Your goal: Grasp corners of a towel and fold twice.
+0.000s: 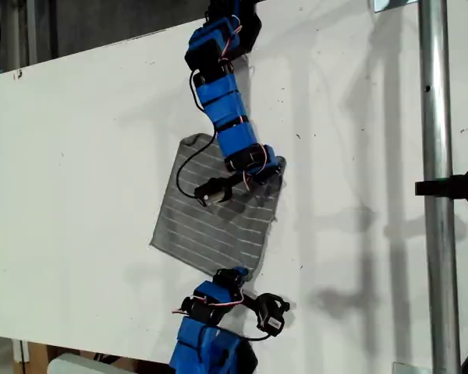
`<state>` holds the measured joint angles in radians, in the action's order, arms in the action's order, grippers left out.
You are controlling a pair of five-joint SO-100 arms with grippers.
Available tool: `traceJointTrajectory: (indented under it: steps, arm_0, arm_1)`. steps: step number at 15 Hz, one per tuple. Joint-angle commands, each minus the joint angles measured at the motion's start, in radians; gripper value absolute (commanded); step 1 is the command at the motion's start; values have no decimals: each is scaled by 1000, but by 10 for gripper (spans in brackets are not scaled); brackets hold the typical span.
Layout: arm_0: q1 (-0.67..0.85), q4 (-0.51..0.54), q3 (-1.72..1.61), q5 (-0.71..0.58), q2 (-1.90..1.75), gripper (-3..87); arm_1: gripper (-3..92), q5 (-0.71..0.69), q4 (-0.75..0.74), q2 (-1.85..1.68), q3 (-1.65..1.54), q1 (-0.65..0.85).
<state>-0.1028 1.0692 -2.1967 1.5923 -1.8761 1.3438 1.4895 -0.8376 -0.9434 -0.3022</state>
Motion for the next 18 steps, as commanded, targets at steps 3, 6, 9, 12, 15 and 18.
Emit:
traceJointTrajectory:
  steps: [3,6,9,12,15,18]
  arm_0:
    - [-176,32,227,92,60,-6]
    - [-279,40,337,155,133,-6]
    - [-347,38,408,202,201,-6]
    - [-264,101,436,103,190,-6]
    - [-155,179,446,-12,146,-6]
    - [55,239,449,-201,135,-6]
  arm_1:
    - [-3,117,112,-167,-9,-140]
    - [-3,204,117,-227,-9,-232]
    - [-3,245,49,-236,-8,-282]
    - [-3,238,141,-281,-51,-216]
    - [-3,207,196,-387,-140,-133]
    - [-3,120,189,-495,-296,0]
